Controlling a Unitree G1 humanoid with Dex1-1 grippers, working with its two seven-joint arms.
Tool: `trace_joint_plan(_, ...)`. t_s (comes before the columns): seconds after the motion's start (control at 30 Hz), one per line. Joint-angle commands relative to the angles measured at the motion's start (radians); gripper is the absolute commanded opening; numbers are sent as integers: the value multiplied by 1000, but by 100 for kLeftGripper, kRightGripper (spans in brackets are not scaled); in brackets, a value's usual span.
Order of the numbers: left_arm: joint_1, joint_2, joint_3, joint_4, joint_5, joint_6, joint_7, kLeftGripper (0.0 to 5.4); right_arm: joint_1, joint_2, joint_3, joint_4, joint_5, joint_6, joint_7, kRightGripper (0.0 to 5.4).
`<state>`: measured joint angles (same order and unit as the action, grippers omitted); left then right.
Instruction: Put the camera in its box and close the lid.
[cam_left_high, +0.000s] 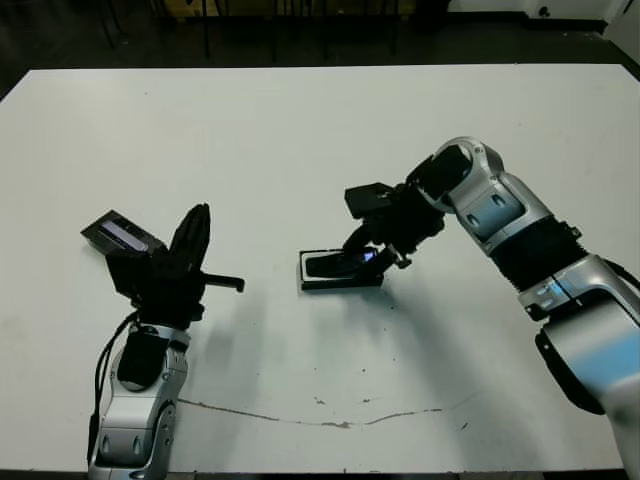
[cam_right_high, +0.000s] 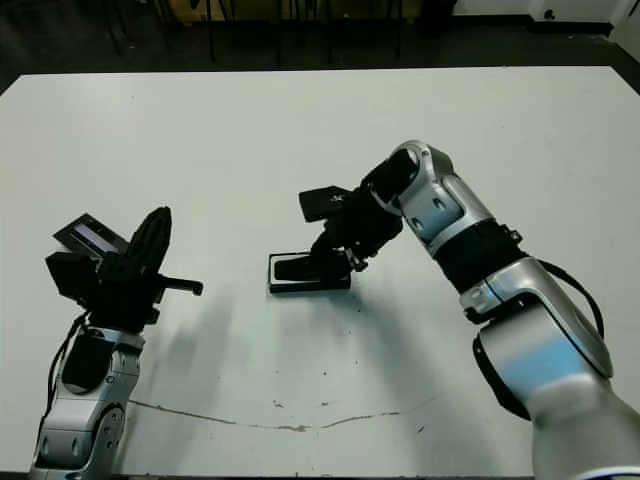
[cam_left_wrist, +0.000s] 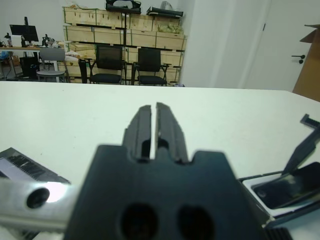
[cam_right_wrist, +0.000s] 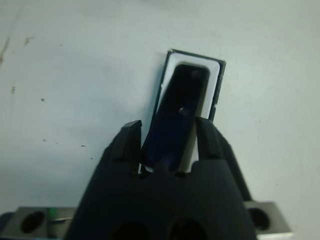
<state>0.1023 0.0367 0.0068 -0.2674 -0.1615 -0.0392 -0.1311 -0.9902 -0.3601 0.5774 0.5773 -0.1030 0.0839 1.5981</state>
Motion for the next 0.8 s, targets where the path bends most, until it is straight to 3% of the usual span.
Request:
trace_joint_plan(0.03, 9, 2, 0, 12, 5, 19, 4, 0, -17, -30, -34, 3, 15, -45, 9, 277)
trace_joint_plan(0.2, 11, 2, -1, 16, 14, 10, 6, 0, -10, -52, -80, -3, 21, -95, -8, 361)
trace_joint_plan(0.47, 13, 0, -1, 14, 11, 16, 8, 0, 15, -97, -139, -74, 7, -6, -94, 500)
trace_joint_plan(0.57, 12, 0, -1, 18, 11, 8, 7, 0, 45, -117, -191, -124, 39, 15, -139, 539)
trace_joint_plan(0.73, 12, 1, 3, 18, 10, 12, 7, 0, 156, -132, -388, -315, 176, 310, -310, 539)
trace_joint_plan(0.8, 15, 2, 0, 12, 15, 17, 11, 0, 251, -128, -483, -453, 203, 369, -451, 539)
